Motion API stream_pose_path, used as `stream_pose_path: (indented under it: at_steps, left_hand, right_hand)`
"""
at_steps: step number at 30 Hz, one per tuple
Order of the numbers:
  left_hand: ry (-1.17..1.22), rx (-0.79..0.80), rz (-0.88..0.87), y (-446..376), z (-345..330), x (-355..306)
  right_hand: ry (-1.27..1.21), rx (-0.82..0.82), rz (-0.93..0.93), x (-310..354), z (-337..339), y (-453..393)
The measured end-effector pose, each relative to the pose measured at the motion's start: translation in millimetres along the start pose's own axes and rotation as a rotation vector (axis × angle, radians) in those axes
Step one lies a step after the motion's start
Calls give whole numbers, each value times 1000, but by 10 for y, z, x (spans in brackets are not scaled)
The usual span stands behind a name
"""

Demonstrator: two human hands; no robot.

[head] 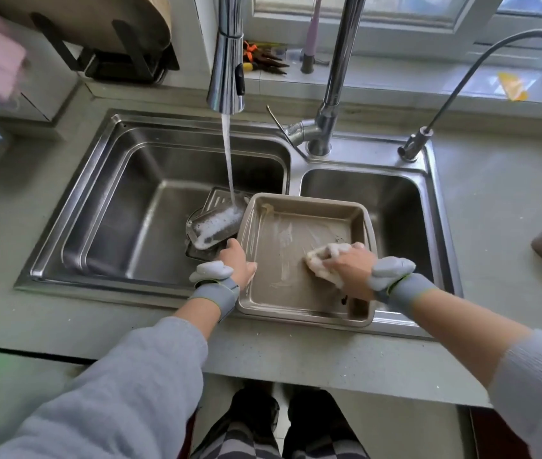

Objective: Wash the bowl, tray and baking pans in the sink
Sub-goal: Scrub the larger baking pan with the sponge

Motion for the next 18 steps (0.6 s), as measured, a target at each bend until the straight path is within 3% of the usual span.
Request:
stream_pose_path:
  at_steps: [2,5,7,10,15,18]
  left_hand:
    - [-6,6,20,-1,-1,-16]
    - [-13,26,43,-17,15,-25]
    - [-4,31,45,-19,12,-42]
    - [-11,28,46,1,16,-50]
    - [-39,35,69,-4,4,-57]
    - [-64,43,94,-17,14,-74]
  right_hand:
    - [-86,-32,-27,117,-4,-40]
    - [3,110,179,446,-107,28]
    - [124,175,231,250,-114,79]
    - [182,272,97,-244,-23,14]
    - [265,269,166,-170,-38,241]
    - [419,116,121,-259,144,94]
Point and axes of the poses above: each hand's wrist, its own y-axis away from the middle knuckle, its own z-axis out of the back of the hand, x = y × z, the point moved 1 cm from there along -y, towards the middle knuckle, and after that the axes turned 10 degrees about -z, right-handed, at the moved point
